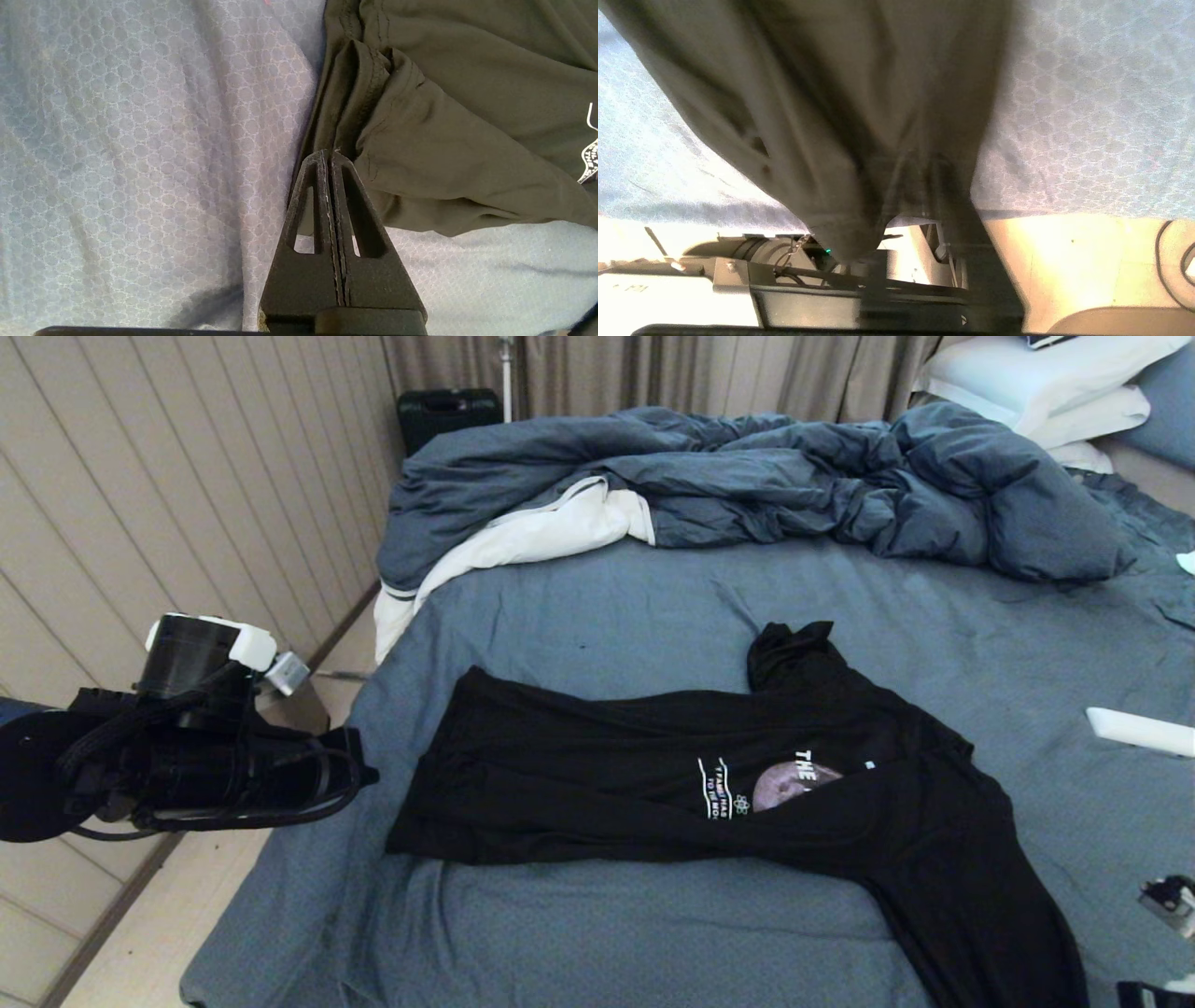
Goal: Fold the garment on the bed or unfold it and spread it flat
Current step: Fold the black T-shirt
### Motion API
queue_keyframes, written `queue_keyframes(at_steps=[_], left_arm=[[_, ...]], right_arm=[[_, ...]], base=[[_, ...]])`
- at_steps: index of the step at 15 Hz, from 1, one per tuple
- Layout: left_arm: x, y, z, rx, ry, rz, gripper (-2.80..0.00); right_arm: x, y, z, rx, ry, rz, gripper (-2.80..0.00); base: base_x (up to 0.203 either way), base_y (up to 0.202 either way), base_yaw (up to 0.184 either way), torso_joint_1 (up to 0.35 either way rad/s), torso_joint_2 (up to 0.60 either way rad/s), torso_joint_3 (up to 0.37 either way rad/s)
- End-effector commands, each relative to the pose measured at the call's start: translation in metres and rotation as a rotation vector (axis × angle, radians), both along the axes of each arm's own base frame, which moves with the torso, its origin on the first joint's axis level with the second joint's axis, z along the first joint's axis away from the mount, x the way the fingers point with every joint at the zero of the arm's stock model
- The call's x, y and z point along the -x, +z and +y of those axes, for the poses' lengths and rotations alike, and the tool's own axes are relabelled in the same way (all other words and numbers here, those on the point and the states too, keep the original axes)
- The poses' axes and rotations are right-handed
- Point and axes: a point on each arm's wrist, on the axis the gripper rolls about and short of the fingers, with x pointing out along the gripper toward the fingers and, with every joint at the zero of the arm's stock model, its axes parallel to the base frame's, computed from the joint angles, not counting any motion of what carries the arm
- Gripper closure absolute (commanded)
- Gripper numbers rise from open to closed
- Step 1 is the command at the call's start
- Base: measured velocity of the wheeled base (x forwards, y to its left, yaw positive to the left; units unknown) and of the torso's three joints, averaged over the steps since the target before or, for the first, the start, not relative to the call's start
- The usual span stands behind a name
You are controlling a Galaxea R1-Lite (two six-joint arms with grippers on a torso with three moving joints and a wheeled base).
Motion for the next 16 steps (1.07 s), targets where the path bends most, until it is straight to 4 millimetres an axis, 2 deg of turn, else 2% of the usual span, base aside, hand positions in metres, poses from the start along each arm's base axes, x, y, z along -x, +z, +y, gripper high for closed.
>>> queue_keyframes(at_steps=[1,4,7,10,16], left_arm=[[0.0,-0.001,-0.001,0.001,-0.001,0.004,0.0],[-0.001,0.0,-0.002,0.004,-0.004,0.002,0.0],[-0.002,0.0,-0.004,0.005,-0.011,0.001,0.0],[-0.003,0.004,-0.008,0.011,-0.018,-0.017,0.0],[-0.011,0.016,-0.01,0.025,-0.015,-0.054,0.0]], right_arm=[[0.002,0.008,0.002,0.028,0.003,-0.041,0.0],[0.004,0.026,0.005,0.089,0.015,-0.13,0.0],[-0.008,0.042,0.002,0.091,0.023,-0.195,0.0],[-0.034,0.068,-0.008,0.004,-0.036,-0.28,0.0],[-0.098,0.083,-0.015,-0.12,-0.041,-0.28,0.0]], base=[[0.0,0.0,0.0,0.0,0.0,0.0],[0.0,0.0,0.0,0.0,0.0,0.0],[0.0,0.0,0.0,0.0,0.0,0.0],[0.0,0.0,0.0,0.0,0.0,0.0],[0.0,0.0,0.0,0.0,0.0,0.0]])
